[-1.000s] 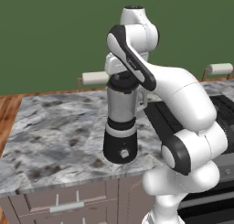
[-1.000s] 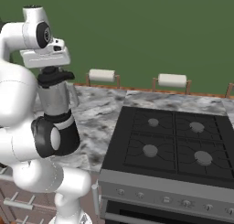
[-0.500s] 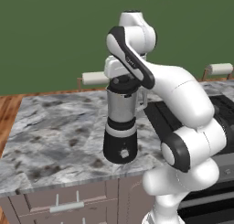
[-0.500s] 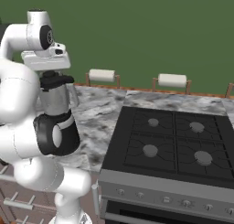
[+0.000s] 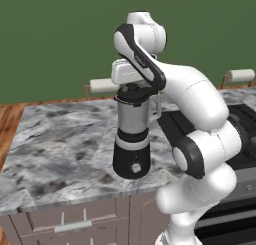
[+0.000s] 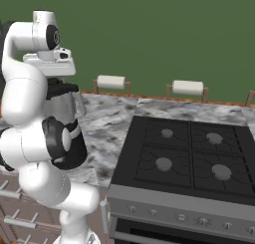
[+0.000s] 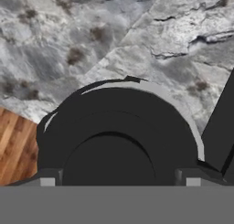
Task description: Open the blender lid, put the pear in the blender, close the lid, and start the blender.
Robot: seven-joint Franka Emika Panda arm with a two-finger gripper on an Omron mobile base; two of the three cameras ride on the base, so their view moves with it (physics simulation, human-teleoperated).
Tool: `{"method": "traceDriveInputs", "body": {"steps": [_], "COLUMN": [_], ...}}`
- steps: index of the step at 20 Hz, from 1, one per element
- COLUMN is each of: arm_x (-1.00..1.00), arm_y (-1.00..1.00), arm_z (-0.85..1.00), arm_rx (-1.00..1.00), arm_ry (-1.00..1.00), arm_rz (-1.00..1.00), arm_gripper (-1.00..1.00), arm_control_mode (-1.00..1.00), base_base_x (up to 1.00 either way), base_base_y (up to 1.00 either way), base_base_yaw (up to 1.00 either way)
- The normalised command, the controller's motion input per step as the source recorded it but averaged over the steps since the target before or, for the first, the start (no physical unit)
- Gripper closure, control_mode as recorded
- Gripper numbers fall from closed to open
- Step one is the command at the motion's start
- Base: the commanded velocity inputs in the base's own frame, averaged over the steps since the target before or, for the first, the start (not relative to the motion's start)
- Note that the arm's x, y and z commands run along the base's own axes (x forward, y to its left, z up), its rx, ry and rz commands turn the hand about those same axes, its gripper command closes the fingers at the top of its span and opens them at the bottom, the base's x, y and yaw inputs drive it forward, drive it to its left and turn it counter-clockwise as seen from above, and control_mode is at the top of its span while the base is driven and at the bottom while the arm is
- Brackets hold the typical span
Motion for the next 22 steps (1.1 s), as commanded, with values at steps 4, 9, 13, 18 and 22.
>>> {"method": "traceDriveInputs", "body": {"steps": [4,9,13,18,22], "arm_x": [0.04,0.0,0.0,0.06,0.13], "arm_y": [0.1,0.0,-0.03,-0.08,0.0], "arm_z": [-0.47,-0.45,-0.42,-0.53,-0.42], "arm_rx": [0.0,0.0,0.0,0.0,0.0], "arm_ry": [-0.01,-0.1,-0.16,-0.21,-0.11], "arm_rz": [0.08,0.05,0.04,0.07,0.08], "arm_gripper": [1.0,1.0,1.0,1.0,1.0], "arm_control_mode": [-1.0,-1.0,-1.0,-1.0,-1.0], "base_base_x": [0.0,0.0,0.0,0.0,0.0], "base_base_y": [0.0,0.0,0.0,0.0,0.0], "base_base_yaw": [0.0,0.0,0.0,0.0,0.0]}}
